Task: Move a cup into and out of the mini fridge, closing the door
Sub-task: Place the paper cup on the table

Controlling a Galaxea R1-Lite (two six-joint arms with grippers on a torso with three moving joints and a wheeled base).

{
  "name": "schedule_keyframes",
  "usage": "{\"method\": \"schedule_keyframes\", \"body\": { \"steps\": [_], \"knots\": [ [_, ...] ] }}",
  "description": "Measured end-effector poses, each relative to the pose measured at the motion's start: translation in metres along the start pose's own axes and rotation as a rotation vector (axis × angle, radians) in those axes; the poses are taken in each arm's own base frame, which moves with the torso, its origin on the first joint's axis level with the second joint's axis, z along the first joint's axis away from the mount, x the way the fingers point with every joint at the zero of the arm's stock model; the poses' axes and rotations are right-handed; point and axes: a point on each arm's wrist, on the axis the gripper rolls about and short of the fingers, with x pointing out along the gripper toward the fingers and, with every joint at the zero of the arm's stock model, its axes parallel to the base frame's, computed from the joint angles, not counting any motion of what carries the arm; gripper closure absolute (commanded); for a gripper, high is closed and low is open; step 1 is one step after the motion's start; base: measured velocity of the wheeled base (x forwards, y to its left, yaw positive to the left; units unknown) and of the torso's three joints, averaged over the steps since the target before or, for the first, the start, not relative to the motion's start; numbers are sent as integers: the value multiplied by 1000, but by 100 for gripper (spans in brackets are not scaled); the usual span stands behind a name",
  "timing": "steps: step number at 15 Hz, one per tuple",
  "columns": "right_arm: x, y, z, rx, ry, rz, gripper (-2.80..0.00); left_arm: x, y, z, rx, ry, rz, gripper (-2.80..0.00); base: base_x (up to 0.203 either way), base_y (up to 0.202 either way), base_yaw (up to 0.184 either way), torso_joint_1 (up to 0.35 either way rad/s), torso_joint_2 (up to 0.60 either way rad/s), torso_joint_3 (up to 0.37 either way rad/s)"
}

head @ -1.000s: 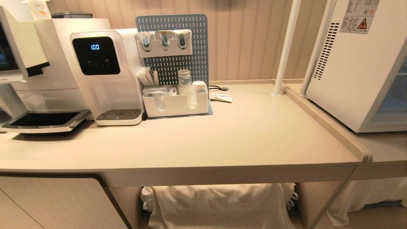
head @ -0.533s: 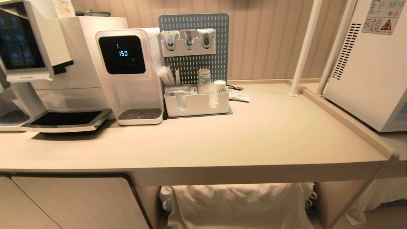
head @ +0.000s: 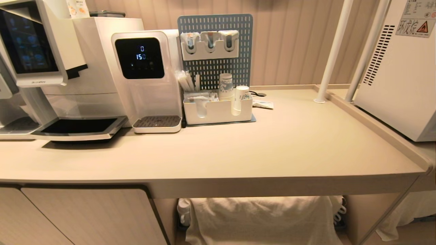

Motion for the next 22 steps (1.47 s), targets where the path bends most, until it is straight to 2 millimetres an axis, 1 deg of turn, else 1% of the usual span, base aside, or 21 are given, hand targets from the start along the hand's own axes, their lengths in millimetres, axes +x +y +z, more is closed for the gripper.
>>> {"method": "schedule_keyframes", "body": {
  "steps": [1, 2, 3, 4, 5, 6, 7, 8, 9, 10, 11, 13, 15, 17, 19, 21, 22],
  "knots": [
    [-6, 1, 27, 29, 15, 7, 0, 0, 0, 0, 0, 0, -1, 0, 0, 0, 0, 0, 0, 0],
    [-8, 2, 53, 55, 40, 18, 0, 0, 0, 0, 0, 0, -2, 0, 0, 0, 0, 0, 0, 0],
    [-1, 4, 84, 82, 88, 30, 0, 0, 0, 0, 0, 0, -1, 0, 0, 0, 0, 0, 0, 0],
    [13, 5, 116, 106, 142, 49, 0, 0, 0, 0, 0, -1, -1, 0, 0, 0, 0, 0, 0, 0],
    [34, 6, 143, 131, 201, 69, 0, 0, 0, 0, 0, 0, -1, 0, 0, 0, 0, 0, 0, 0],
    [63, 8, 165, 158, 273, 101, 0, 0, 0, 0, 0, 0, -1, 0, 0, 0, 0, 0, 0, 0],
    [95, 10, 180, 191, 358, 142, 0, 0, 0, 0, 0, 0, -2, 0, 0, 0, 0, 0, 0, 0],
    [127, 12, 186, 224, 442, 182, 0, 0, 0, 0, 0, -1, -1, 0, 0, 0, 0, 0, 0, 0],
    [159, 17, 187, 257, 528, 224, 0, 0, 0, 0, 0, 0, -1, 0, 0, 0, 0, 0, 0, 0],
    [192, 23, 183, 282, 610, 262, 0, 0, 0, 0, 0, 0, -1, 0, 0, 0, 0, 0, 0, 0],
    [219, 30, 175, 299, 681, 286, 0, 0, 0, 0, 0, -1, -1, 0, 0, 0, 0, 0, 0, 0],
    [272, 44, 149, 316, 818, 309, 0, 0, 0, 0, 0, -1, -1, 0, 0, 0, 0, 0, 0, 0],
    [317, 56, 122, 316, 878, 319, 0, 0, 0, 0, 0, -1, -1, 0, 0, 0, 0, 0, 0, 0],
    [361, 65, 96, 303, 837, 334, 0, 0, 0, 0, 0, -1, -1, 0, 0, 0, 0, 0, 0, 0],
    [401, 71, 66, 248, 756, 316, 0, 0, 0, 0, 0, -1, -1, 0, 0, 0, 0, 0, 0, 0],
    [431, 74, 38, 114, 668, 272, 0, 0, 0, 0, 0, -1, -1, 0, 0, 0, 0, 0, 0, 0],
    [443, 75, 25, 50, 623, 257, 0, 0, 0, 0, 0, -1, -1, 0, 0, 0, 0, 0, 0, 0]
  ]
}}
